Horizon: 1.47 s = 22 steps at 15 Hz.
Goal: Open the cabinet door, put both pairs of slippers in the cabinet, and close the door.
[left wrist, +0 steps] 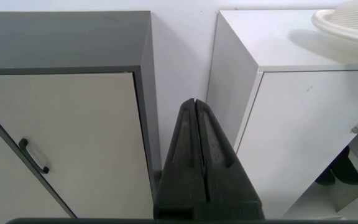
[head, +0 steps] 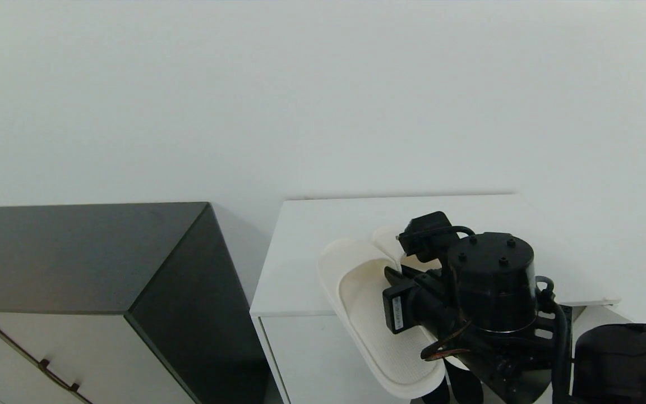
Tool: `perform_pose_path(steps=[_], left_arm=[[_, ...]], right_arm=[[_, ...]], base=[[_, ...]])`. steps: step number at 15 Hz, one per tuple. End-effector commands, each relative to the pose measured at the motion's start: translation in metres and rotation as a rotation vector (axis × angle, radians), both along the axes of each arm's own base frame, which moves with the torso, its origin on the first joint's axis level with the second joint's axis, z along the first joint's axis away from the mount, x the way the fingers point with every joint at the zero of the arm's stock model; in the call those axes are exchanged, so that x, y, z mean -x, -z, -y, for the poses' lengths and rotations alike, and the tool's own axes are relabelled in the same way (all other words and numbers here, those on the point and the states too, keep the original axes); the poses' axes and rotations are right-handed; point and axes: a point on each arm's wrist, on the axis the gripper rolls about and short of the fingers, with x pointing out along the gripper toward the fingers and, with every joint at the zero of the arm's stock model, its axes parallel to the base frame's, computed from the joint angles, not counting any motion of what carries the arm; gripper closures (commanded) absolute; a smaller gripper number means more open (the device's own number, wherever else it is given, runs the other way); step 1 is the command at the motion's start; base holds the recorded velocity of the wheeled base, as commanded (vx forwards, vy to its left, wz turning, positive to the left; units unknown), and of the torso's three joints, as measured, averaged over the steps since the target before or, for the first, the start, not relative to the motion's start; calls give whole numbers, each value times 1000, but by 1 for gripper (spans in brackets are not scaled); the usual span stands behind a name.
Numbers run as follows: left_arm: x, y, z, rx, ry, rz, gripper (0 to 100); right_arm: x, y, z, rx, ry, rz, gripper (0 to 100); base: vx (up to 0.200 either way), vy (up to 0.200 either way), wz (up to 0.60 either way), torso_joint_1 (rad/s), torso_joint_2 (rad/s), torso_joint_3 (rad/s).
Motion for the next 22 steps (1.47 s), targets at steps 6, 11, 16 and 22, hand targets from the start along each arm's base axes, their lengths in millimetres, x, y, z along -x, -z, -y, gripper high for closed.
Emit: perform_pose_path(steps=[6,11,16,22], left_arm=[[0,0,0,-3,-1,-1,100],[0,0,0,-1,-1,-1,100],[0,0,0,-1,-1,-1,100],[0,0,0,-1,-1,-1,100]], right_arm=[[2,3,0,9,1,2,100],[3,5,-1,14,-8,-2,100],[3,5,-1,13,-7,0,100],[1,3,-1,8,-5,4,100]], base=[[-100,0,0,7,4,0],[-200,0,0,-2,2,2],[-200,0,0,3,2,2],[-67,0,0,2,0,2]])
